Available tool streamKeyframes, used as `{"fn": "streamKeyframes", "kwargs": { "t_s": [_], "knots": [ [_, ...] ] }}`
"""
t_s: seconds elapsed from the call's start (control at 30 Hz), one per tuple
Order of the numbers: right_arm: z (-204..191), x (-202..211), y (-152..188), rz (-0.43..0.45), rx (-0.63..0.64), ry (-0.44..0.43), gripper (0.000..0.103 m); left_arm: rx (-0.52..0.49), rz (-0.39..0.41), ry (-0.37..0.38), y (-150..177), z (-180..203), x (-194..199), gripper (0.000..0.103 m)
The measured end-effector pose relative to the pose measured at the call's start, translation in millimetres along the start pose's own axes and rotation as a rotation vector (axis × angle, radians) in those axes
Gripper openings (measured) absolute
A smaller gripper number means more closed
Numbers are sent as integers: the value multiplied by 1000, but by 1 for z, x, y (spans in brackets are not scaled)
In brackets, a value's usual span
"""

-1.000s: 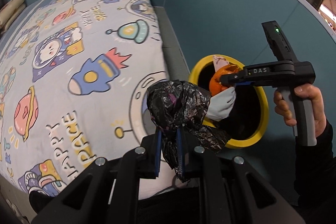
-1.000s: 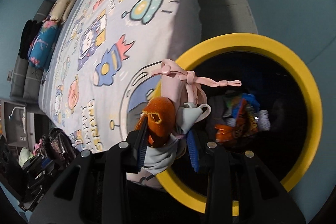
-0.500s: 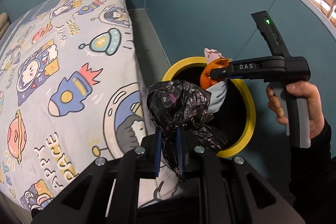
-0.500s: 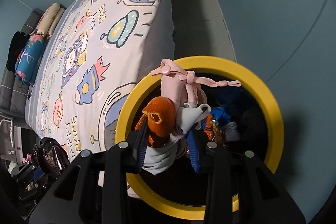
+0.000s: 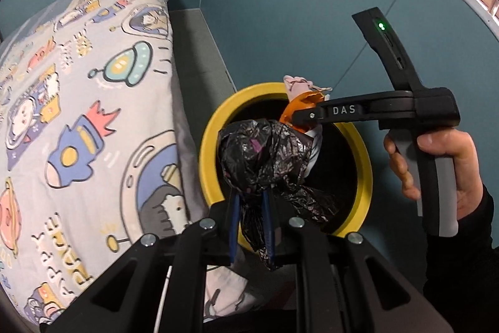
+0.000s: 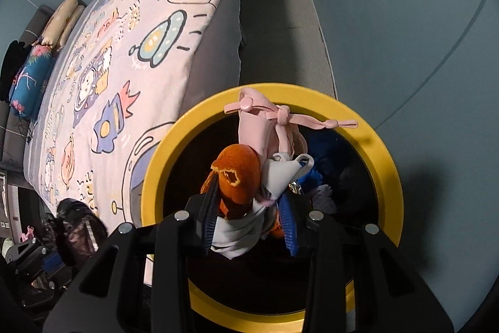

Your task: Collect trash

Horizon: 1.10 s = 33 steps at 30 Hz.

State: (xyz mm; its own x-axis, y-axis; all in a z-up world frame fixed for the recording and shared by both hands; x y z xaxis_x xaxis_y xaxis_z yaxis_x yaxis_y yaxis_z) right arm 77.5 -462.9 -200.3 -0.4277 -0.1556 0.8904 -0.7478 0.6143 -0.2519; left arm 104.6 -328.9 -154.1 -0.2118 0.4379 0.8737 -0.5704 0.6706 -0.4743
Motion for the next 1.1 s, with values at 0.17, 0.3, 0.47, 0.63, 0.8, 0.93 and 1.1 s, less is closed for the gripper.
{"fn": "streamKeyframes", "kwargs": {
  "t_s": [0.17, 0.3, 0.47, 0.63, 0.8, 0.93, 1.1],
  "knots": [
    [9, -9, 2, -20, -13, 14, 35, 9, -31, 15, 7, 2, -20, 13],
    [12, -13, 1, -26, -26, 3, 37, 29, -54, 28, 10, 2, -30, 14],
    [24, -16, 1, -29, -52, 19, 43, 34, -37, 43, 6, 5, -32, 23],
    [32, -8, -5, 0, -78, 23, 44, 51, -28, 35, 7, 1, -29, 46],
    [33, -1, -9, 20, -80, 30, 45, 72, -13, 29, 8, -6, -19, 49],
    [20, 1, -9, 28, -59, 16, 45, 106, 4, 9, 11, -23, -9, 49],
    [-13, 5, -10, 51, 2, -3, 45, 182, 47, -32, 22, -59, 10, 49]
  ]
}}
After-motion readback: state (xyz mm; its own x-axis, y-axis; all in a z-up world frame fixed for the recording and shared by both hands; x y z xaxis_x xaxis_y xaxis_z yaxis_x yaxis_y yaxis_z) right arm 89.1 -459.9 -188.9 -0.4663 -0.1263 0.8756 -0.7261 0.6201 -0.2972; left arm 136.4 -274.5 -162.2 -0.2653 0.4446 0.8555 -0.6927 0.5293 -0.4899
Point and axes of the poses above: each gripper's, at about its wrist camera, not at the fingertips, and x roughly against the way its jaws point, z to its right, y to its underside, the point moved 10 cm from there along -x, roughly the way its jaws point, and after that the axes turned 7 degrees about -y, right-handed, at the moved point
